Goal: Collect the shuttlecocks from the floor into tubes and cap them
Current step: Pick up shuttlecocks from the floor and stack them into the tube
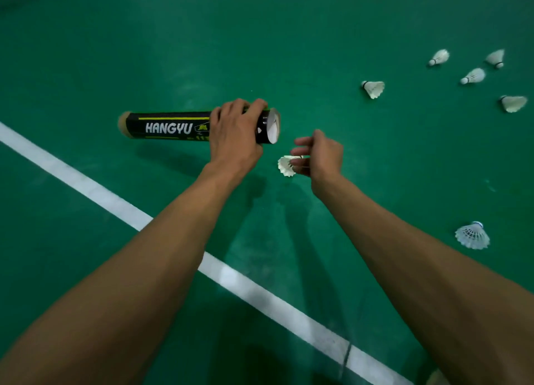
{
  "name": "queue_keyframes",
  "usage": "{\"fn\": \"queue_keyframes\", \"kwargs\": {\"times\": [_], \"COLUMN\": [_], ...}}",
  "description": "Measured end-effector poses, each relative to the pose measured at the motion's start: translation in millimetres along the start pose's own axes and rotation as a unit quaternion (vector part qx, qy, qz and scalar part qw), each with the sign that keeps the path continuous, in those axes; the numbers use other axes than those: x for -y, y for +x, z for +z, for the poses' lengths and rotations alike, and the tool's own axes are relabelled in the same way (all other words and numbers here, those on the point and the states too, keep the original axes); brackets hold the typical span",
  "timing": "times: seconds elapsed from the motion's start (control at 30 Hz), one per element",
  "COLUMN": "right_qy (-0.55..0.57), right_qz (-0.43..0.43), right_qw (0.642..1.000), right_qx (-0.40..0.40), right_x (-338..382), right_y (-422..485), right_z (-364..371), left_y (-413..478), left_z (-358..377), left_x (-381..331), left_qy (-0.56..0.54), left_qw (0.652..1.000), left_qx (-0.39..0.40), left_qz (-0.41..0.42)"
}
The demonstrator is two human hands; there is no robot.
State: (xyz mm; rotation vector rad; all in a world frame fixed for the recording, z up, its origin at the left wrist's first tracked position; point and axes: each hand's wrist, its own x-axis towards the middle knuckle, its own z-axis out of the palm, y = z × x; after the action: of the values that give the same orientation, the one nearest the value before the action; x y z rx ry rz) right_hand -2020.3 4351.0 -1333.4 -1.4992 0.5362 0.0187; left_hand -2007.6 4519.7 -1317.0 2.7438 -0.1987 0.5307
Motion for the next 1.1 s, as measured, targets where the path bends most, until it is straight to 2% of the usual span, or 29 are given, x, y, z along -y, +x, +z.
{"fn": "queue_keyframes", "kwargs": {"times": [0.03, 0.07, 0.13, 0.23, 0.3, 0.33, 0.43, 0.53, 0.63, 0.77, 0.83, 0.93, 1.0, 1.1], "right_qy": [-0.112, -0.248, -0.46, -0.579, -0.635, -0.647, -0.62, -0.531, -0.389, -0.2, -0.129, -0.057, -0.067, -0.15], "right_qz": [-0.022, -0.052, -0.084, -0.08, -0.088, -0.087, -0.103, -0.145, -0.172, -0.209, -0.231, -0.27, -0.304, -0.376], "right_qw": [0.993, 0.967, 0.883, 0.795, 0.741, 0.728, 0.749, 0.816, 0.895, 0.957, 0.963, 0.946, 0.921, 0.879], "right_qx": [-0.034, -0.041, 0.035, 0.164, 0.199, 0.207, 0.207, 0.179, 0.131, 0.033, 0.044, 0.168, 0.233, 0.254], "right_x": [-13.5, -27.1, -44.2, -58.8, -62.5, -62.9, -59.9, -61.1, -38.6, 33.5, 76.1, 126.2, 146.4, 156.5], "right_y": [9.9, 21.9, 34.7, 58.5, 77.5, 86.7, 100.7, 109.8, 107.7, 121.7, 124.7, 115.5, 108.3, 105.7], "right_z": [-1.6, -3.9, -6.2, -3.5, 4.9, 10.4, 22.5, 22.9, 9.9, -13.4, -26.1, -32.7, -30.5, -20.5], "left_y": [-1.4, -3.5, -7.9, -10.7, -10.6, -10.3, -8.1, -5.5, -1.5, 25.6, 49.6, 82.9, 102.8, 131.8], "left_z": [1.1, 3.4, 8.5, 17.7, 23.7, 26.2, 29.1, 28.0, 26.1, 4.2, -18.9, -53.9, -62.5, -55.3], "left_x": [7.1, 13.4, 21.4, 21.0, 17.7, 15.9, 9.0, 0.3, -8.5, -20.2, -27.0, -40.6, -56.9, -86.2], "left_qy": [0.013, 0.02, 0.024, 0.028, 0.048, 0.057, 0.072, 0.086, 0.095, 0.081, 0.068, 0.061, 0.065, 0.072], "left_qw": [1.0, 1.0, 0.999, 0.998, 0.997, 0.997, 0.996, 0.994, 0.99, 0.981, 0.975, 0.972, 0.976, 0.982], "left_qx": [0.003, 0.004, 0.017, 0.048, 0.054, 0.053, 0.044, 0.045, 0.065, 0.077, 0.068, 0.059, 0.048, 0.035], "left_qz": [-0.011, -0.018, -0.023, -0.024, -0.025, -0.025, -0.026, -0.046, -0.079, -0.159, -0.202, -0.22, -0.203, -0.172]}}
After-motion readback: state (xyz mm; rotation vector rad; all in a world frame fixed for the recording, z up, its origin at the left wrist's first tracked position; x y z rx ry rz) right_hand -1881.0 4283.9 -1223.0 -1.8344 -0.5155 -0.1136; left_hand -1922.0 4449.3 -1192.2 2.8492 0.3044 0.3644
